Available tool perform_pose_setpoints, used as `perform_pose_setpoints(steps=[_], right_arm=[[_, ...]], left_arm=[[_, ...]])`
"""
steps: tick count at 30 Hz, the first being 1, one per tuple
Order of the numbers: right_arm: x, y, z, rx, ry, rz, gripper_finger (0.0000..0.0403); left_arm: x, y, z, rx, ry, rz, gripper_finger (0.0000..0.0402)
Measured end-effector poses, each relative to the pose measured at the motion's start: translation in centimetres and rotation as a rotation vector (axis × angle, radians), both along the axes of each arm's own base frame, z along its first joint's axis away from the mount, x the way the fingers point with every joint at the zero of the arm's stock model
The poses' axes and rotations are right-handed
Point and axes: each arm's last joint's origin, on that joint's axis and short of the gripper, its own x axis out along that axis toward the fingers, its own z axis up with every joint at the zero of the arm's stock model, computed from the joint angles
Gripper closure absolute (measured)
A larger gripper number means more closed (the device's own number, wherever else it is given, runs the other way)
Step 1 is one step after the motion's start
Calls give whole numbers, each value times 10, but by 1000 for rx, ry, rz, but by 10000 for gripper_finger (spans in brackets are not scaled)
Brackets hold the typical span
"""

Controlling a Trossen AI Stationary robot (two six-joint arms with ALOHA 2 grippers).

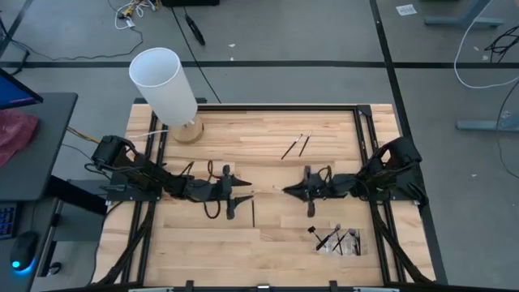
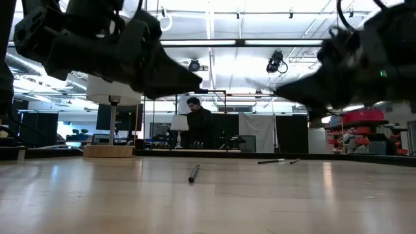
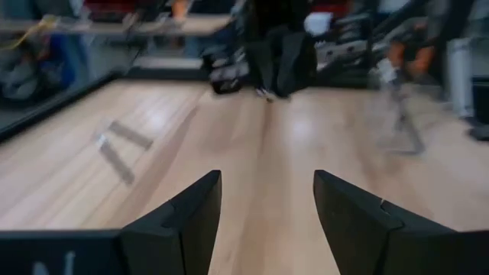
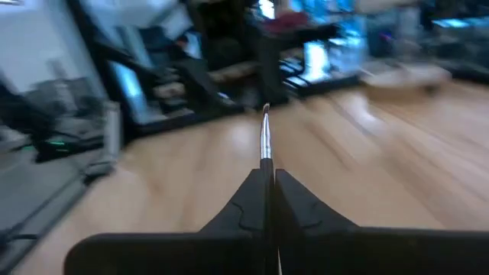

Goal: Pick & Place Makeup Supplies
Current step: Put the silver makeup brush into the transparent organizer

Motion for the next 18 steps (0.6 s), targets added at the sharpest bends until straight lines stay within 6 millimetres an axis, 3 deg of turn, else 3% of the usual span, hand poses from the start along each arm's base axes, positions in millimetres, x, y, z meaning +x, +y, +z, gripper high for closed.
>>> perform_pose_setpoints(steps=[10,18], right_arm=[[63,36,40,-172,-127,170,397],[73,45,52,-221,-175,192,397]], left_arm=[[15,-16,23,100,-123,-139,191],[25,-33,28,129,-151,-200,191]])
